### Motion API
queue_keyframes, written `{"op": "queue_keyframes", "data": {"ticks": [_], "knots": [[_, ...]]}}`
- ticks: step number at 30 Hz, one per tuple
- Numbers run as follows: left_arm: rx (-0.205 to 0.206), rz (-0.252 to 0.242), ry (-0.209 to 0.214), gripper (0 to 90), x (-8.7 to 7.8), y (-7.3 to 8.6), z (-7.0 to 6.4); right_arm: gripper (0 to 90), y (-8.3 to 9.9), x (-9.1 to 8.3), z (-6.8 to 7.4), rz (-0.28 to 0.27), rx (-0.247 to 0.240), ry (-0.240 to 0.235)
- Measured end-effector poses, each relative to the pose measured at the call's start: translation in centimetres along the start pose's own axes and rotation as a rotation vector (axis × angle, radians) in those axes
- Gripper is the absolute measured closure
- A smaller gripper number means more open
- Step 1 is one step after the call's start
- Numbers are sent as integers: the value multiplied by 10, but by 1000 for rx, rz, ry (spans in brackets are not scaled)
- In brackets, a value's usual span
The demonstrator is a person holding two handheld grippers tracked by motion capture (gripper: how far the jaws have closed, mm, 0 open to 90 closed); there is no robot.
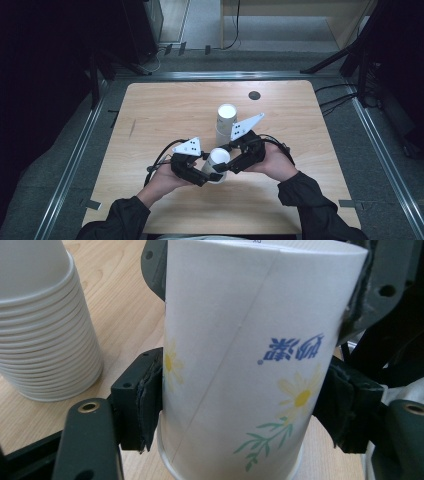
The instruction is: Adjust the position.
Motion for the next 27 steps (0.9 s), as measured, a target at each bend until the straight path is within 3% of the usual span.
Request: {"op": "queue_keyframes", "data": {"ticks": [6, 10, 13, 14, 17, 23, 27], "knots": [[29, 40, 12, 300, -3, 0, 0, 325, 2, 1, 1, 26, -12, -9], [22, 43, 11, 299, -9, 0, 2, 286, 2, -1, 0, 18, -27, 9], [29, 58, -3, 299, -17, 0, 5, 264, 4, -8, -3, -4, -26, 28], [42, 82, -33, 298, -23, -1, 7, 264, 5, -10, -4, -7, -24, 33], [55, 105, -56, 295, -28, -2, 10, 272, 9, -10, -5, -11, -16, 43], [49, 152, -35, 297, -35, -5, 17, 293, 25, -10, -4, 10, -25, 76], [64, 198, -2, 298, -33, -6, 19, 304, 30, -13, -2, -17, -30, 98]]}}
Point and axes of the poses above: each handheld gripper's, and its own axes: x roughly forward along the jaws, y roughly out of its underside, z roughly to its left, the point moved 5 cm from there along x, roughly forward along the jaws, and after that the axes turned 11 degrees about x, right-handed, at the moved point
